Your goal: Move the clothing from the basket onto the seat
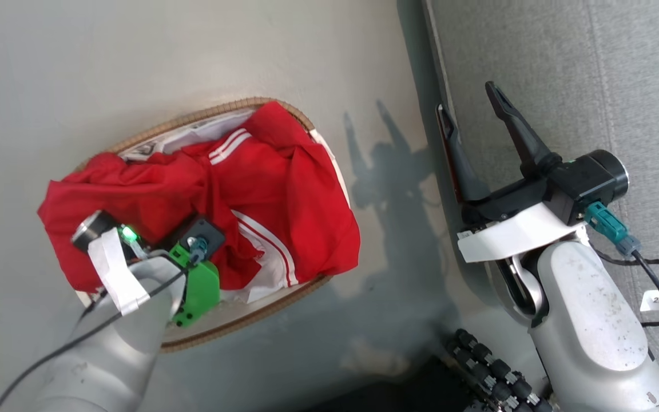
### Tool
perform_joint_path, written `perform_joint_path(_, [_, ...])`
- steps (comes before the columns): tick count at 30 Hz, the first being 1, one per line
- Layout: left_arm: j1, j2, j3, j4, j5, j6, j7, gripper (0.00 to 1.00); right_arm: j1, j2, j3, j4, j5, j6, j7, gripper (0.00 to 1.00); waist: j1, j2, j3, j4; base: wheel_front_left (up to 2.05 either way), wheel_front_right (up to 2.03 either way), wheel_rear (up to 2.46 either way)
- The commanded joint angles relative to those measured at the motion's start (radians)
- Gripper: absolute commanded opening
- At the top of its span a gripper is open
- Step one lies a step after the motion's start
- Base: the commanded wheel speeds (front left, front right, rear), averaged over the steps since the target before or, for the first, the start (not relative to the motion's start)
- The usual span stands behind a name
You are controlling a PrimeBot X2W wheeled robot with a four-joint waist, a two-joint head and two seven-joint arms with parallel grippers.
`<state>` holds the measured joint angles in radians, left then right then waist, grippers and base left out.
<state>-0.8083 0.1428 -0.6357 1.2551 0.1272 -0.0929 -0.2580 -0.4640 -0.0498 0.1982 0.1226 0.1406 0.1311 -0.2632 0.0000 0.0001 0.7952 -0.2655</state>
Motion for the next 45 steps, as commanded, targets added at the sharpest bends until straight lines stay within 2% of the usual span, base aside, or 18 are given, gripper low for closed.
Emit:
perform_joint_path(1, [0.033,-0.010,0.008,-0.019,-0.020,-0.004,-0.009,0.00,0.020,-0.003,-0.005,0.010,-0.008,-0.001,-0.002,1.00,0.0000,-0.0001,-0.080,0.017,0.00,0.00,0.00])
perform_joint_path(8, [0.138,-0.036,0.031,-0.184,-0.099,-0.011,-0.006,0.00,0.062,-0.004,-0.031,0.038,-0.032,-0.001,-0.002,1.00,0.0000,-0.0001,-0.205,0.060,0.00,0.00,0.00])
perform_joint_path(23, [0.346,-0.066,0.104,-0.535,-0.225,0.002,-0.007,0.00,0.192,-0.004,-0.082,0.077,-0.050,-0.001,-0.002,1.00,0.0000,-0.0001,-0.472,0.144,0.00,0.00,0.00])
perform_joint_path(34, [0.438,-0.083,0.208,-0.769,-0.286,-0.001,-0.007,0.00,0.293,-0.004,-0.082,0.102,-0.032,-0.001,-0.002,1.00,0.0000,-0.0001,-0.618,0.167,0.00,0.00,0.00])
perform_joint_path(45, [0.448,-0.091,0.277,-0.977,-0.345,-0.011,-0.007,0.00,0.400,-0.004,-0.053,0.130,-0.026,-0.001,-0.002,1.00,0.0000,-0.0001,-0.746,0.177,0.00,0.00,0.00])
